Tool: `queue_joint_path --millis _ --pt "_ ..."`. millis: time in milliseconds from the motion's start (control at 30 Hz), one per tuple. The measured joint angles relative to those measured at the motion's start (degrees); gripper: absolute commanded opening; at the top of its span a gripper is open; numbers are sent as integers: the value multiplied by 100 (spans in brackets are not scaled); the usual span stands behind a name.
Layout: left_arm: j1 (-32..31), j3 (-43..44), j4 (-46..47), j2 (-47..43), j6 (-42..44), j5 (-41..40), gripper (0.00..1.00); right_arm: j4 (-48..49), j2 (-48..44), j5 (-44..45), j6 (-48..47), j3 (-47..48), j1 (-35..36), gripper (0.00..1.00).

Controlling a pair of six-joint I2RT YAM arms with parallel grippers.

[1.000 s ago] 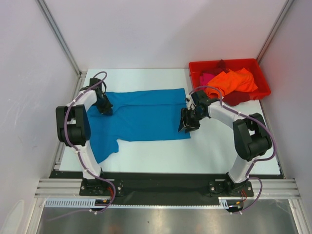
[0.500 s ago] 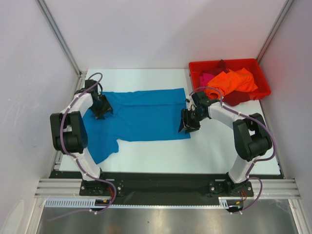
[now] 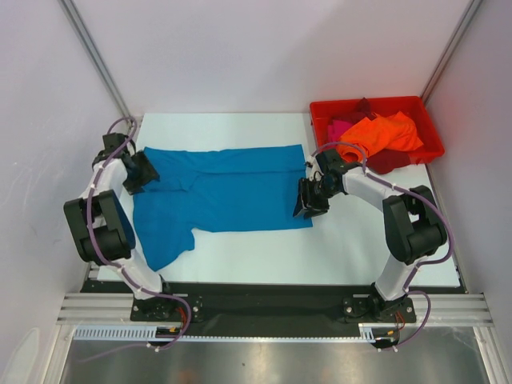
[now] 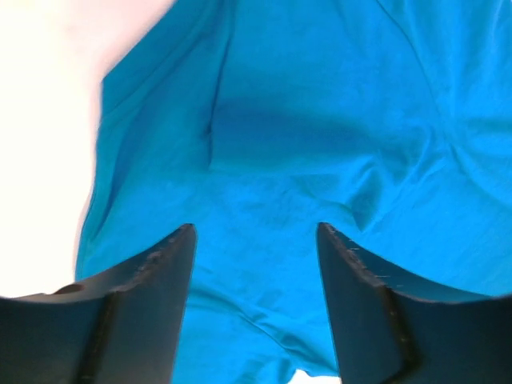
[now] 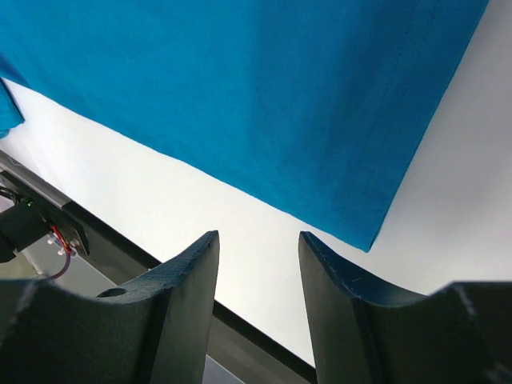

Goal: Fold and stack the t-shirts
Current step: Fold the tshirt

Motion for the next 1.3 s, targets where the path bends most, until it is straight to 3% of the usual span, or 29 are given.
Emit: queue_joint_path --millis 133,600,933,1067,1300 --pt "17 2 210 243 334 192 73 -2 0 -4 0 0 -13 50" --pt "234 -87 1231 656 979 691 72 -7 0 -4 -2 0 -26 50" --pt "240 -11 1193 1147 1119 1115 70 -9 0 -2 0 0 -26 49" --pt "240 9 1196 1147 1099 1257 66 -7 0 -2 0 0 -26 49" --pt "240 9 1172 1147 1049 1281 47 -9 0 0 0 0 -26 49"
